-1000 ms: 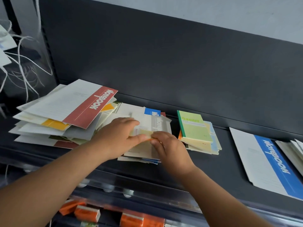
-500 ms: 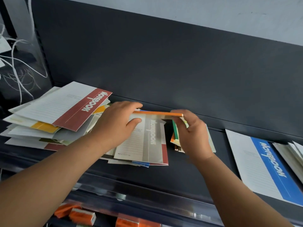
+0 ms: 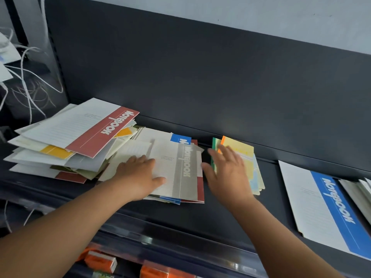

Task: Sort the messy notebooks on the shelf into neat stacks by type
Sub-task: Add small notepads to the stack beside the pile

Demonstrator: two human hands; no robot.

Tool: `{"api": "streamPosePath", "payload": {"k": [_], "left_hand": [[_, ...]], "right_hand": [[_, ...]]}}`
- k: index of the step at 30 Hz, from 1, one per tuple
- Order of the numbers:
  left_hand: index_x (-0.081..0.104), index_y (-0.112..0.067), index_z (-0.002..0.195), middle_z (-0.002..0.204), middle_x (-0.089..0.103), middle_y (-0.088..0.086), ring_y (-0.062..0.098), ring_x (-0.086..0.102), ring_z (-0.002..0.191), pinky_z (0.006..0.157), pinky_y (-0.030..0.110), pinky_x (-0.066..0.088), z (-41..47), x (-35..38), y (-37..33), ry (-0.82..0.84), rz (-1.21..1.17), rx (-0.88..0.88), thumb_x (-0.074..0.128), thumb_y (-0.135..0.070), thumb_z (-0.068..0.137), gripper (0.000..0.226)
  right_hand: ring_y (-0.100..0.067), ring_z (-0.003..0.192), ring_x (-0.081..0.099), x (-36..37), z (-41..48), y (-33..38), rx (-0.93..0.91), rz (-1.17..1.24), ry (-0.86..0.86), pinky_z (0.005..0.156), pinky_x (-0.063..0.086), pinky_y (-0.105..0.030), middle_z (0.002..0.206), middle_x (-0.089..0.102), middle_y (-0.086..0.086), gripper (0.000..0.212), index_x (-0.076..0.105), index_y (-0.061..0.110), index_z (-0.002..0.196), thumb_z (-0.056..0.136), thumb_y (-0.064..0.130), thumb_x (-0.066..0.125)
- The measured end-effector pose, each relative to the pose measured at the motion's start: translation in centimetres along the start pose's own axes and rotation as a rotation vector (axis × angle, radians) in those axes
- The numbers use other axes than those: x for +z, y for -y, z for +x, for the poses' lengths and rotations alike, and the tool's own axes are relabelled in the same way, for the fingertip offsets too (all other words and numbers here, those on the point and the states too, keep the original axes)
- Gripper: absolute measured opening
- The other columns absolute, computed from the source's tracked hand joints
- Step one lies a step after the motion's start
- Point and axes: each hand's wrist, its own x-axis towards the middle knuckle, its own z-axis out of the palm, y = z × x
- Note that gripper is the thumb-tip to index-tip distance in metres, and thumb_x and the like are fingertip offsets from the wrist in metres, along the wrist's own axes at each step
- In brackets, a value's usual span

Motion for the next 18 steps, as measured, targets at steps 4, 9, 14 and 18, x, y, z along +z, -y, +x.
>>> {"api": "streamPosePath", "payload": {"k": [4,9,14,18], "left_hand": [[0.039,-0.021,0.139,0.146,0.040,-0.001,0.022,0.033,0.135,0.109,0.041,0.031,-0.7,0.0,-0.5,0.008,-0.049,0.119,0.040,-0.050,0.096,0.051],[0.040,-0.020,0.132,0.134,0.047,0.001,0.020,0.042,0.122,0.100,0.039,0.039,-1.0,-0.3,0.8,-0.035,-0.030,0.063,0.039,-0.046,0.096,0.044],[0.002,-0.021,0.154,0.162,-0.008,0.002,0.025,-0.006,0.148,0.119,0.048,0.009,-0.9,0.1,2.5,0.100,0.057,-0.026,0.030,-0.057,0.097,0.073],[0.003,-0.030,0.154,0.160,-0.012,-0.008,0.016,-0.012,0.147,0.118,0.044,0.003,-1.2,0.3,2.5,0.131,0.010,0.106,0.035,-0.056,0.096,0.070]], "right_hand": [[-0.020,0.147,0.015,0.9,-1.6,3.6,-0.215,0.084,0.318,0.119,0.014,-0.033,0.161,0.016,0.002,0.060,0.026,0.027,0.151,0.098,0.051,0.040],[-0.024,0.149,-0.012,3.2,-2.2,3.3,-0.143,-0.132,0.553,0.117,-0.009,-0.049,0.162,-0.009,0.004,0.088,-0.002,0.034,0.153,0.086,0.071,0.043],[-0.022,0.149,-0.008,3.6,-1.9,3.4,-0.159,-0.106,0.516,0.119,-0.005,-0.044,0.163,-0.004,0.005,0.083,0.000,0.032,0.154,0.091,0.063,0.044],[-0.017,0.148,0.011,3.0,-1.7,3.4,-0.157,0.115,0.455,0.120,0.011,-0.035,0.161,0.016,0.005,0.066,0.016,0.027,0.154,0.097,0.054,0.038]]}}
